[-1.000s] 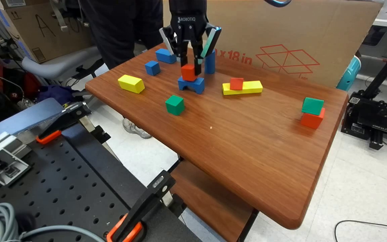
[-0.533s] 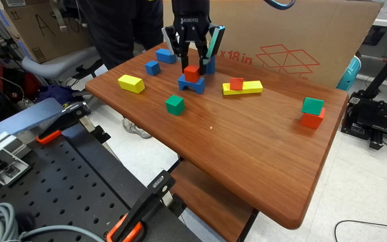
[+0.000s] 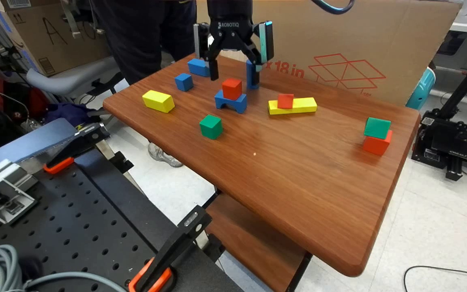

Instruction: Move the orange cube from the top of the cylindrical block to the top of the block directly in front of it

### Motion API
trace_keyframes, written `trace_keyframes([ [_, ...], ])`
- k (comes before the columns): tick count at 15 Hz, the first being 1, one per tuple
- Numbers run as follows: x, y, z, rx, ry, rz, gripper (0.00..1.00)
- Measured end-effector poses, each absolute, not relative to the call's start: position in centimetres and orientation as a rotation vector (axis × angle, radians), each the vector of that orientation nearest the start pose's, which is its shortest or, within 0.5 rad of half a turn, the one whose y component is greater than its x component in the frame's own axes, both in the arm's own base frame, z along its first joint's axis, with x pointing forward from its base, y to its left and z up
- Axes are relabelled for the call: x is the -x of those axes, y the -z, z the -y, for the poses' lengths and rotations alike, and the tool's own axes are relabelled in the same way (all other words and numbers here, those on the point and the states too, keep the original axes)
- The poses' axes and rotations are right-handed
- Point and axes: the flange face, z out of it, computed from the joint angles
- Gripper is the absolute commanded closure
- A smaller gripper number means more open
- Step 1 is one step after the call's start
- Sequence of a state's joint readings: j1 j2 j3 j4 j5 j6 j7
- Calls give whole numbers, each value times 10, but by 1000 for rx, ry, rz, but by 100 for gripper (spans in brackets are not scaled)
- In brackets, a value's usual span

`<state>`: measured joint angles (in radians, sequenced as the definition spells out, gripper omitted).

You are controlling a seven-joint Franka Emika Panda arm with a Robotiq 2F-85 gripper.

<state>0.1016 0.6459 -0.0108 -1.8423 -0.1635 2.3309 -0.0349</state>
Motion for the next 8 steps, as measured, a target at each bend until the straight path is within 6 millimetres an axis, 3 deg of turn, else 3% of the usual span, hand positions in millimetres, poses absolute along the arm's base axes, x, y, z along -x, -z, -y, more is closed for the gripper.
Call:
trace_keyframes([
  [2,-625,-183,-62,3220,-188,381,0],
  [6,-628,-253,-81,3169,-27,210,0],
  [8,-625,-268,-81,3161,0,182,0],
])
